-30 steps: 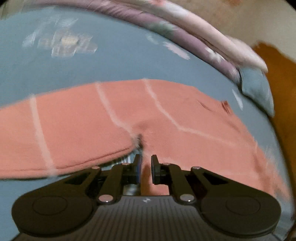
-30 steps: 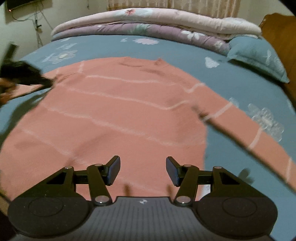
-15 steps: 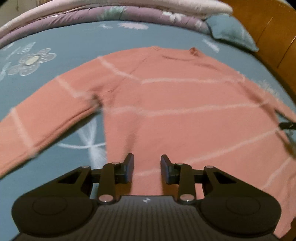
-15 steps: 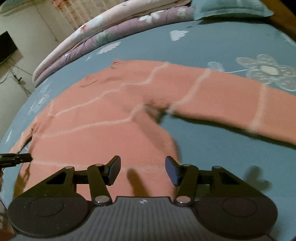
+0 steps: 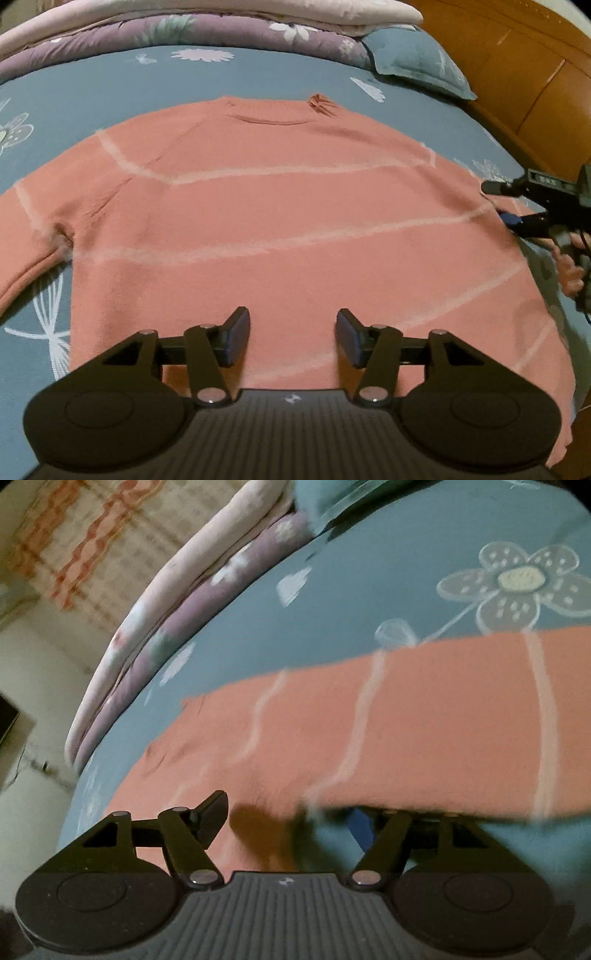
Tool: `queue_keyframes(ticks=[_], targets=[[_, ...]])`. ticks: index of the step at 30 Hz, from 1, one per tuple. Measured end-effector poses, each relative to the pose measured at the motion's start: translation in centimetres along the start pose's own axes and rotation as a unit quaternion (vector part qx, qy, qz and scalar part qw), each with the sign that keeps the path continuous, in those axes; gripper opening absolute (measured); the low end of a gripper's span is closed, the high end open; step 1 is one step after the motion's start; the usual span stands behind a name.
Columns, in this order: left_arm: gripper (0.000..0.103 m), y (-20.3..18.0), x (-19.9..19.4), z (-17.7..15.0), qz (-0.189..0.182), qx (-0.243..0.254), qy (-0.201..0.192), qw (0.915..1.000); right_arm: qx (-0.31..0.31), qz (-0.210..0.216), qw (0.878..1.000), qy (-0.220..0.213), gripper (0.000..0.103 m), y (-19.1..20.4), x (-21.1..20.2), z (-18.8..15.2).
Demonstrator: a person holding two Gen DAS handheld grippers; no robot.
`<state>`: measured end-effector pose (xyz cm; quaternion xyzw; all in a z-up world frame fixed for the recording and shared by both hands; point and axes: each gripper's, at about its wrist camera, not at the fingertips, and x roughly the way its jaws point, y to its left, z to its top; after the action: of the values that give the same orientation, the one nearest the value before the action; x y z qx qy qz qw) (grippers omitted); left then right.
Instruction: Fold clothes
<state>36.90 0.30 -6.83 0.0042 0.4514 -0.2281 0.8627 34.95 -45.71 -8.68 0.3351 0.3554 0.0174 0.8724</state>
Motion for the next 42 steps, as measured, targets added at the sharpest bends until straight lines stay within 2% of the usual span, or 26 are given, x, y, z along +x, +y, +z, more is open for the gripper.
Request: queue_keyframes(ticks=[4, 6, 8, 10, 13, 16, 18, 21, 23, 25, 26, 27, 28, 31, 34, 38, 40, 41, 42], targets=[[0.054, 1.7, -0.7, 0.2, 0.056, 0.002, 0.002, 0.9984, -0.043, -0.062, 0.997, -0.024, 0.058, -0.2, 0.7, 2.6], [0.053, 2.2, -1.3, 0.2, 0.067, -0.006, -0.001, 0.9977, -0.041, -0.066, 0.997, -0.025, 0.058, -0.7, 0.6, 3.2], [0.053, 2.0, -1.8, 0.2, 0.069, 0.005, -0.014, 0.9975, -0.033, -0.073, 0.997, -0.001, 0.063, -0.7, 0.1, 2.8], [0.053, 1.7, -2.3, 0.1, 0.071, 0.015, -0.026, 0.9970, -0.044, -0.071, 0.996, 0.012, 0.063, 0.3, -1.0, 1.6], [0.055, 1.0, -2.2, 0.6, 0.073, 0.035, -0.036, 0.9961, -0.119, -0.059, 0.991, -0.004, 0.065, 3.6, -2.3, -1.5], [0.055, 0.2, -0.5, 1.3, 0.061, 0.052, -0.035, 0.9961, -0.194, -0.044, 0.980, -0.017, 0.071, 6.7, -3.2, -4.4], [0.056, -0.3, 0.7, 1.3, 0.069, 0.071, -0.026, 0.9947, -0.240, -0.031, 0.970, -0.011, 0.072, 8.0, -1.6, -5.5], [0.059, 0.1, 0.6, -0.1, 0.079, 0.074, -0.022, 0.9939, -0.280, -0.079, 0.957, 0.018, 0.071, 7.5, 0.1, -7.1], [0.061, 1.2, -0.9, -1.5, 0.080, 0.052, -0.020, 0.9952, -0.293, -0.072, 0.953, 0.013, 0.071, 6.3, -1.5, -8.3], [0.062, 1.8, -2.6, -3.3, 0.084, 0.041, -0.017, 0.9954, -0.299, -0.082, 0.951, 0.012, 0.071, 5.5, -3.7, -9.5], [0.062, 2.0, -3.5, -4.2, 0.087, 0.038, -0.015, 0.9954, -0.302, -0.108, 0.947, 0.015, 0.083, 5.3, -4.6, -10.1], [0.062, 2.3, -4.4, -5.1, 0.089, 0.034, -0.013, 0.9954, -0.295, -0.142, 0.944, 0.030, 0.088, 5.0, -5.1, -10.7], [0.062, 2.1, -5.1, -5.6, 0.094, 0.034, -0.012, 0.9949, -0.285, -0.162, 0.944, 0.037, 0.088, 4.8, -5.8, -11.2], [0.062, 0.3, -6.4, -6.0, 0.100, 0.054, -0.013, 0.9934, -0.251, -0.150, 0.956, 0.019, 0.088, 5.2, -8.5, -12.5], [0.062, -2.4, -7.0, -6.1, 0.088, 0.091, -0.022, 0.9917, -0.274, -0.107, 0.955, 0.020, 0.088, 7.9, -8.9, -14.4], [0.066, -5.5, -6.1, -7.6, 0.051, 0.164, -0.017, 0.9851, -0.342, -0.073, 0.936, 0.041, 0.088, 10.8, -7.4, -17.7], [0.068, -5.0, -5.8, -9.1, 0.055, 0.154, 0.008, 0.9865, -0.354, -0.071, 0.930, 0.067, 0.088, 11.0, -6.8, -19.1], [0.073, -4.1, -6.3, -9.8, 0.056, 0.136, 0.010, 0.9890, -0.359, -0.074, 0.928, 0.072, 0.091, 10.5, -7.2, -19.9], [0.076, -3.2, -6.9, -10.6, 0.056, 0.119, 0.012, 0.9913, -0.365, -0.076, 0.926, 0.066, 0.098, 9.9, -8.1, -20.6]])
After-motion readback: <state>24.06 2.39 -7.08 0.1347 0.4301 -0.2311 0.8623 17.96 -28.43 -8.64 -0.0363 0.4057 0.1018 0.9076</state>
